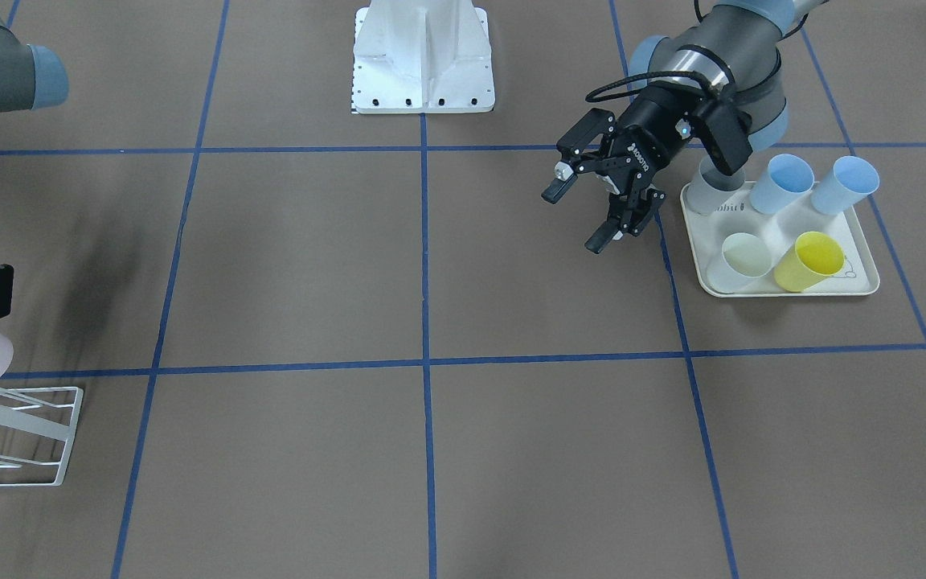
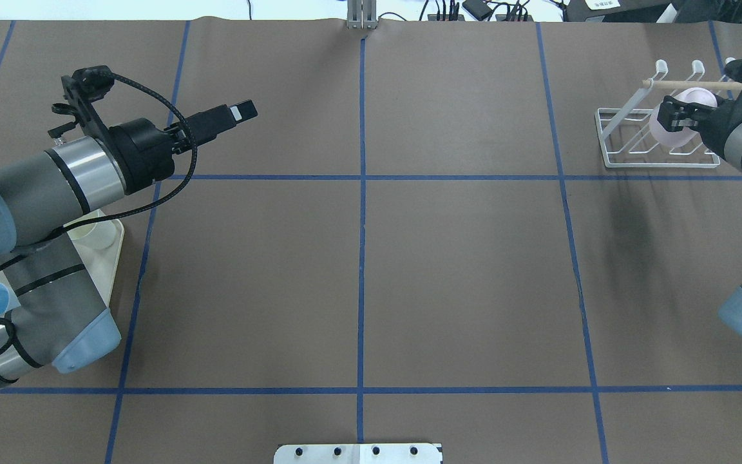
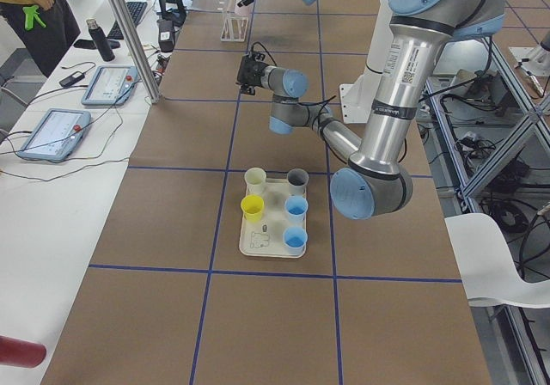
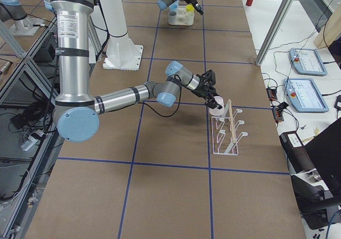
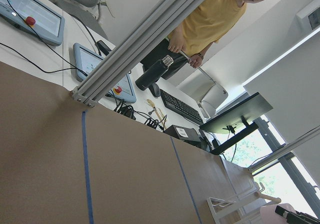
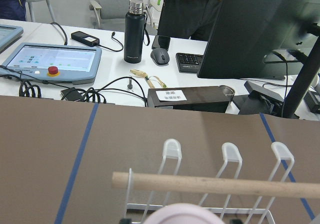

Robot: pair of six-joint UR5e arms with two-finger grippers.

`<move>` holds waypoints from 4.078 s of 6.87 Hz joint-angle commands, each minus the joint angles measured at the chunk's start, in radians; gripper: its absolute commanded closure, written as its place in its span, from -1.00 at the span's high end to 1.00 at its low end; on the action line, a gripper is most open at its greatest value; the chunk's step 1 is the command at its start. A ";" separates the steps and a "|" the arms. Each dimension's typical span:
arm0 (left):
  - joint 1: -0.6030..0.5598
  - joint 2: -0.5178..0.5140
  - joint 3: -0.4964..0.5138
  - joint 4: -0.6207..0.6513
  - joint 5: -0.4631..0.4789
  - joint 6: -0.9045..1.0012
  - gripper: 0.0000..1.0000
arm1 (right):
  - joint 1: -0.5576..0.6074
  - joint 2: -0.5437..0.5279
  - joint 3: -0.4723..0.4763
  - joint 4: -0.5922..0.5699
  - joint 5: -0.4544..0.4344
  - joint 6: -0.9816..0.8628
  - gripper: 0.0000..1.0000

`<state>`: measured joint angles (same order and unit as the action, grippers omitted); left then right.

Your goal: Transfer IKEA cup to right arm and place on rack

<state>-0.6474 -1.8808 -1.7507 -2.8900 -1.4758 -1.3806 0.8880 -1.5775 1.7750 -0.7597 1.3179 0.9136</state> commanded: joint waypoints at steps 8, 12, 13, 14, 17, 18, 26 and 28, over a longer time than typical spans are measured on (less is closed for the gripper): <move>0.002 0.009 0.000 0.000 0.014 0.000 0.98 | 0.019 0.031 -0.071 0.007 0.116 0.008 -1.00; -0.001 0.009 -0.006 0.033 -0.018 0.087 0.98 | 0.025 0.022 -0.060 0.025 0.125 0.077 1.00; -0.012 0.012 -0.006 0.058 -0.036 0.166 0.98 | 0.028 0.010 -0.028 0.026 0.157 0.076 1.00; -0.035 0.032 -0.007 0.114 -0.053 0.295 0.98 | 0.026 -0.024 0.028 0.016 0.165 0.077 1.00; -0.231 0.240 -0.003 0.144 -0.266 0.733 0.98 | 0.025 -0.078 0.107 0.011 0.271 0.085 1.00; -0.306 0.315 0.006 0.147 -0.328 0.891 0.98 | 0.025 -0.088 0.110 0.013 0.324 0.100 1.00; -0.624 0.698 0.111 0.407 -0.794 1.220 0.99 | 0.028 -0.165 0.116 0.023 0.649 0.090 1.00; -0.620 0.746 0.091 0.387 -0.796 1.209 0.99 | 0.023 -0.162 0.107 0.025 0.649 0.080 1.00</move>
<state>-1.2699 -1.1586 -1.6525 -2.4910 -2.2701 -0.1658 0.9136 -1.7410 1.8893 -0.7365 1.9662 0.9996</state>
